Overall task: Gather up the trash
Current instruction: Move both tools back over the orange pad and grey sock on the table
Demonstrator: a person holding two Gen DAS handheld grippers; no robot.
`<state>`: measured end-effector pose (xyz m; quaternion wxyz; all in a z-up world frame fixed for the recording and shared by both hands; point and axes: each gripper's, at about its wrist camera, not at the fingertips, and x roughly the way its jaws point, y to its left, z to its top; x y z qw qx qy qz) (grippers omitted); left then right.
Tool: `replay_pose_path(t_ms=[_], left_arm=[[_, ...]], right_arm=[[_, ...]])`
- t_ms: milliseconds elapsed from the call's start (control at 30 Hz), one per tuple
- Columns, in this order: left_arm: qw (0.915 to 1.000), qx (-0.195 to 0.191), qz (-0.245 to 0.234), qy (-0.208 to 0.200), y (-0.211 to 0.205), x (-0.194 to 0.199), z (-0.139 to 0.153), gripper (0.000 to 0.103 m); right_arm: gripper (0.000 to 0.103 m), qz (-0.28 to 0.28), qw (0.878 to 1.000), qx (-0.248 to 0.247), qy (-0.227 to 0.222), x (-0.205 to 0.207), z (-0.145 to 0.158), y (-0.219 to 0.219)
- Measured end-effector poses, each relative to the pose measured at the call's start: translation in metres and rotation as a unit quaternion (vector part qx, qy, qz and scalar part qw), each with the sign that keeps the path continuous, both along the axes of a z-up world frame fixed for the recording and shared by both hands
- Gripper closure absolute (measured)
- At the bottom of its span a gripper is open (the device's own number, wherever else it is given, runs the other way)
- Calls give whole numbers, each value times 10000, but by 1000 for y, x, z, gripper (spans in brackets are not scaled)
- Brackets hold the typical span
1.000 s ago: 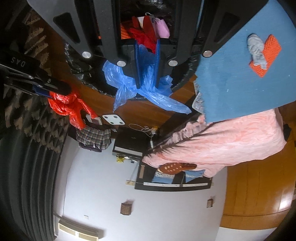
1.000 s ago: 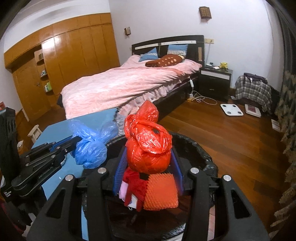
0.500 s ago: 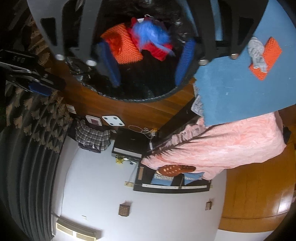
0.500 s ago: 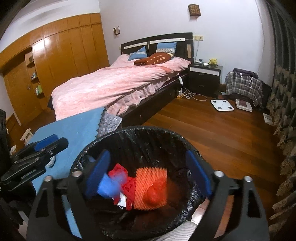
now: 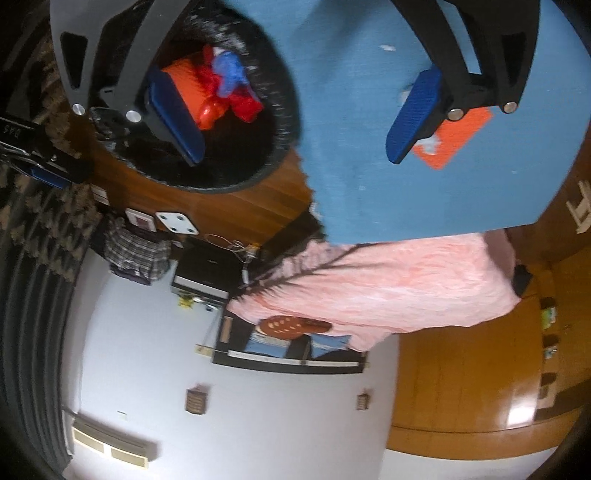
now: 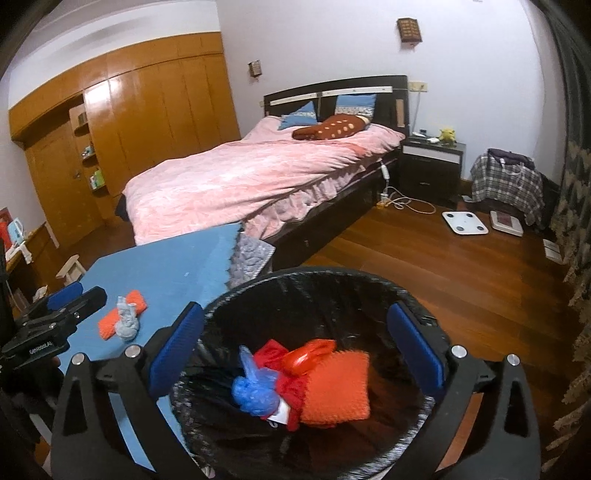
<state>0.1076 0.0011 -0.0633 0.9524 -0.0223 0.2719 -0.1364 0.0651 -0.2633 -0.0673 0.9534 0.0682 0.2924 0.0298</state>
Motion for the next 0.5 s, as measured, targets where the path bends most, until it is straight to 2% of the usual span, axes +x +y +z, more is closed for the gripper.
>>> replay_pose_path(t_ms=[500], left_arm=[[9947,137,1014,-51,98,-12,0,6]], right_arm=[[6,958,9954,9,-60,36,10,98]])
